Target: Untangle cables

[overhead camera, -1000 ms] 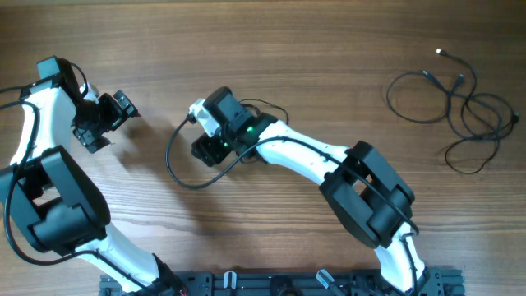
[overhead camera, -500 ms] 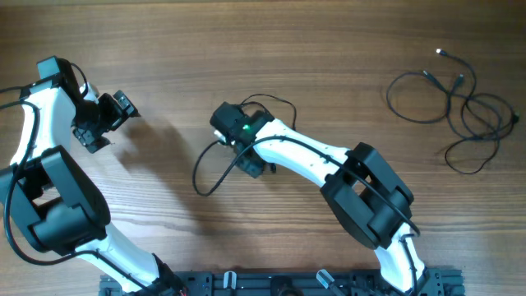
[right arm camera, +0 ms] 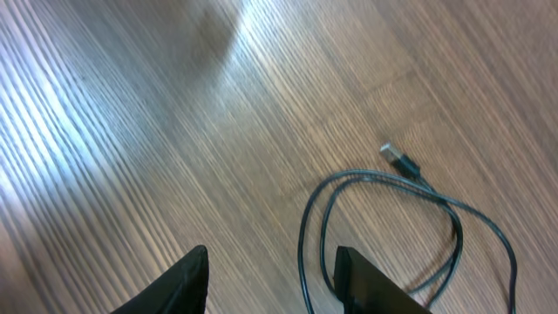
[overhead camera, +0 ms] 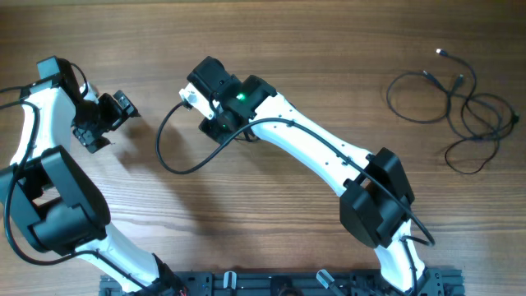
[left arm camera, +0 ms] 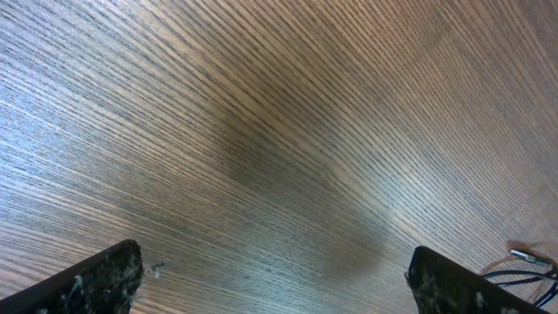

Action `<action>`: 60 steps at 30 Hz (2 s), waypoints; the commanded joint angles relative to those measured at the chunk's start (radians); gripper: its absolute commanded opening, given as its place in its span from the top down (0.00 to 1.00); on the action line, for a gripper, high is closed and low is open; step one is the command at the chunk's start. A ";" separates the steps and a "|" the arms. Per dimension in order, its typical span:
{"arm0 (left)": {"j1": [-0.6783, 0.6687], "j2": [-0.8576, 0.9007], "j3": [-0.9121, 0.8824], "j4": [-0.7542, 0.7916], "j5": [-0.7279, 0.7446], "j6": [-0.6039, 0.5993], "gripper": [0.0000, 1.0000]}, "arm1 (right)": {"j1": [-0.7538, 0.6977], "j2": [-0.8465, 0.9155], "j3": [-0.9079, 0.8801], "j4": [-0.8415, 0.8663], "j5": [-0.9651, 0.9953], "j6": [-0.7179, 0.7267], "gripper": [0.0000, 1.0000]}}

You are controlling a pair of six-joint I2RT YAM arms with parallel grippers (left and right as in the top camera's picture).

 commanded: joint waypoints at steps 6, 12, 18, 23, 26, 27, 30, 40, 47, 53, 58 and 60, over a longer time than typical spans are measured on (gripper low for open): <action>0.001 -0.020 0.006 0.003 -0.010 -0.002 0.00 | -0.004 0.053 -0.072 0.033 0.045 0.019 0.32; 0.001 -0.020 0.006 0.003 -0.010 -0.002 0.00 | -0.013 0.064 -0.205 0.027 0.106 -0.066 0.33; 0.001 -0.020 0.006 0.003 -0.010 -0.002 0.00 | -0.034 0.063 -0.238 -0.084 0.220 -0.162 0.96; 0.001 -0.020 0.006 0.003 -0.010 -0.002 0.00 | -0.095 0.063 -0.238 -0.203 0.428 -0.162 0.85; 0.001 -0.020 0.006 0.003 -0.010 -0.002 0.00 | -0.138 0.063 -0.238 -0.189 0.414 -0.161 0.41; 0.001 -0.020 0.006 0.003 -0.010 -0.002 0.00 | -0.146 0.063 -0.238 -0.182 0.394 -0.161 0.39; 0.001 -0.020 0.006 0.003 -0.010 -0.002 0.00 | -0.150 0.063 -0.238 -0.147 0.307 -0.159 0.34; 0.001 -0.020 0.006 0.003 -0.010 -0.002 0.00 | -0.150 0.063 -0.169 -0.085 -0.017 -0.066 0.24; 0.001 -0.020 0.006 0.003 -0.010 -0.002 0.00 | -0.154 0.066 -0.173 0.105 0.086 0.312 0.31; 0.001 -0.020 0.006 0.003 -0.010 -0.002 0.00 | -0.152 0.101 -0.183 0.109 0.138 0.390 0.37; 0.001 -0.020 0.006 0.003 -0.010 -0.002 0.00 | -0.152 0.126 -0.237 0.151 0.138 0.392 0.45; 0.001 -0.020 0.006 0.003 -0.010 -0.002 0.00 | -0.152 0.144 -0.245 0.160 0.137 0.396 0.45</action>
